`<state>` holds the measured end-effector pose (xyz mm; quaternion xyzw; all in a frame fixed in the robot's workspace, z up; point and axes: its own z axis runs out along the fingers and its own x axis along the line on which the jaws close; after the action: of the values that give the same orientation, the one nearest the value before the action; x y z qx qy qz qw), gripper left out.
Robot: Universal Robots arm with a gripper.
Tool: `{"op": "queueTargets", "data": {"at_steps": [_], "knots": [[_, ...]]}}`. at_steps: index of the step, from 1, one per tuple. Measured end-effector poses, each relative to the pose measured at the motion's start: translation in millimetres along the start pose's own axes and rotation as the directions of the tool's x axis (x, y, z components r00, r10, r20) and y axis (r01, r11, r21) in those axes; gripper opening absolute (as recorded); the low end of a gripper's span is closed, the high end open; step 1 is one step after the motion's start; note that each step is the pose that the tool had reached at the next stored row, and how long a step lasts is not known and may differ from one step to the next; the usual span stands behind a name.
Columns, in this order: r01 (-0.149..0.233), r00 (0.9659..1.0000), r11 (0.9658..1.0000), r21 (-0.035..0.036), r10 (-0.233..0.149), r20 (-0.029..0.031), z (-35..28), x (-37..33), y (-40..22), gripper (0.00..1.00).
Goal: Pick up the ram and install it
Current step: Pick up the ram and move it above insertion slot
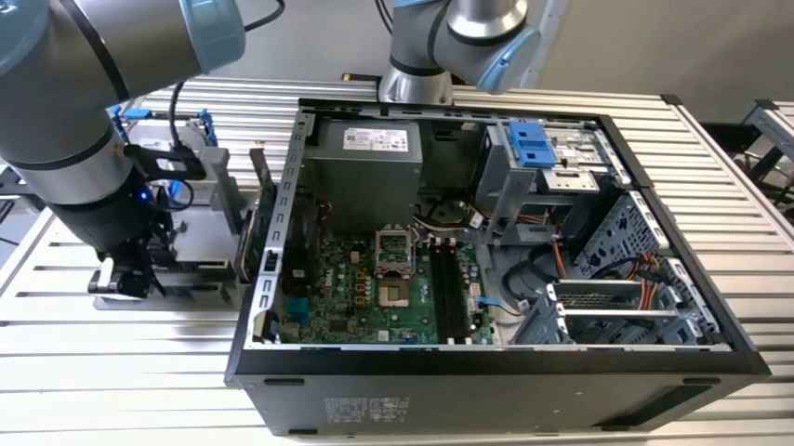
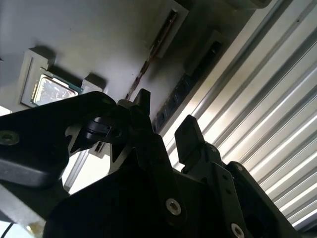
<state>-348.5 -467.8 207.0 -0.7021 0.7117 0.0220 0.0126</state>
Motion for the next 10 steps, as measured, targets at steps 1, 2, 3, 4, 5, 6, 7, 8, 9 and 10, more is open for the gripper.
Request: {"op": "queueTargets", "data": {"at_steps": [1,2,3,4,5,6,7,8,9,10], "knots": [[0.000,1.0000,1.0000,-0.0001,0.000,-0.0001,1.5,0.2,0.0,1.00],[0.000,1.0000,1.0000,-0.0002,0.000,-0.0002,2.8,0.6,-0.1,1.00],[0.000,1.0000,1.0000,-0.0002,0.000,-0.0002,3.7,1.1,-0.1,1.00],[0.000,1.0000,1.0000,-0.0001,0.000,-0.0001,4.9,1.6,-0.2,1.00],[0.000,1.0000,1.0000,0.0000,0.000,0.0000,6.0,2.0,-0.2,1.00],[0.000,1.0000,1.0000,0.0000,0.000,0.0000,7.1,2.5,-0.1,1.00],[0.000,1.0000,1.0000,-0.0001,0.000,-0.0001,8.3,2.9,-0.2,1.00],[0.000,1.0000,1.0000,-0.0001,0.000,-0.0001,9.6,3.3,-0.2,1.00],[0.000,1.0000,1.0000,0.0001,0.000,0.0001,11.1,3.5,-0.3,1.00],[0.000,1.0000,1.0000,0.0001,0.000,0.0001,12.4,3.6,-0.3,1.00]]}}
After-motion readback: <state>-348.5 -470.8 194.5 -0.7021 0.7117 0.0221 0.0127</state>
